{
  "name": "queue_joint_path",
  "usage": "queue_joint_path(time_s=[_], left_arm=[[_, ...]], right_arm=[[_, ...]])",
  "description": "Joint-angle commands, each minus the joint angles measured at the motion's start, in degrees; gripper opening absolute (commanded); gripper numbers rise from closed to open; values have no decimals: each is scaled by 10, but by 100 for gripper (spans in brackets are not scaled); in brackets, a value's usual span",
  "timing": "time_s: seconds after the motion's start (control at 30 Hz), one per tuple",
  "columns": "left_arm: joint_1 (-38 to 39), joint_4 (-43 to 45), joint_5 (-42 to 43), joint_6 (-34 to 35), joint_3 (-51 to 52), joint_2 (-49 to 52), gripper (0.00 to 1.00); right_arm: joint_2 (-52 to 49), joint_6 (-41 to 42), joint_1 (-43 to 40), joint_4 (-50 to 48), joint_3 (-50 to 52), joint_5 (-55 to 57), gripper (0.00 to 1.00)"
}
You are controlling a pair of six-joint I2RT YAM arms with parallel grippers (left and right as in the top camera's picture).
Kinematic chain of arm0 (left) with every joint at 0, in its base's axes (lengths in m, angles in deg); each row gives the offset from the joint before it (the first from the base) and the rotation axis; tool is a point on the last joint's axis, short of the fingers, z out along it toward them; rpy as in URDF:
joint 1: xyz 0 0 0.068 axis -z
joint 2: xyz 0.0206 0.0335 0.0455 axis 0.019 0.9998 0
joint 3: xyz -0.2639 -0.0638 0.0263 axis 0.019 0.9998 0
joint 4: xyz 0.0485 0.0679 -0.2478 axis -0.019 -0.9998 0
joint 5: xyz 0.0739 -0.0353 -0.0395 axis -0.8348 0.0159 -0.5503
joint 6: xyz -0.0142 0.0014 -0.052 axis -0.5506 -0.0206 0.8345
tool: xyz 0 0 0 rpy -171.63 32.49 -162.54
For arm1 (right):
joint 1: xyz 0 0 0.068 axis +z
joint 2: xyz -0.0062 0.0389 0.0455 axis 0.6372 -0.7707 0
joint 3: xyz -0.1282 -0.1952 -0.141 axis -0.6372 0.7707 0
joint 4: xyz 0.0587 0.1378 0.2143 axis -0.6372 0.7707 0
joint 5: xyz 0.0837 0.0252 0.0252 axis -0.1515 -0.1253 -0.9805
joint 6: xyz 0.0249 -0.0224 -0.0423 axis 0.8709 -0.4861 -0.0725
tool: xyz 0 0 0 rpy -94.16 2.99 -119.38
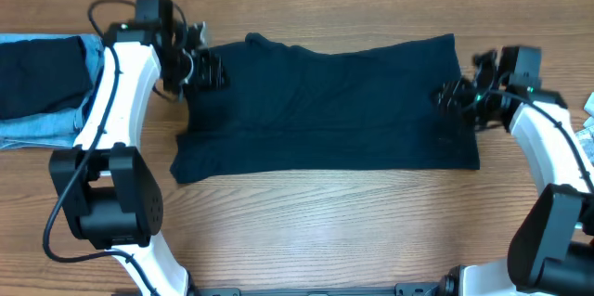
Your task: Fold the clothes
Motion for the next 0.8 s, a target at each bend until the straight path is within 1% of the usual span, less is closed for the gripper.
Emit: queue_joint_path(time_s=[0.0,0.07,0.13,0.3,0.37,0.47,0.77], left_arm=[[4,17,20,-1,-67,1,77],[4,27,20,1,-79,1,80],[4,45,20,13,-80,1,82],[4,84,20,45,-80,2,82],[4,99,21,64,-80,2,82],[4,111,20,72,-80,2,82],[9,90,18,73,-80,2,81]], right_arm=[[15,-15,3,-3,-65,-35,57],[15,-16,2,-14,-83,-31,61],[15,-17,0,-44,-86,-26,65],[-24,-17,-5,-127,-86,-2,71],[-52,-10,-10,-153,-86,-3,71],[-99,19,-24,-195,-86,-4,72],[-220,79,-65,-343,-94,-24,72]])
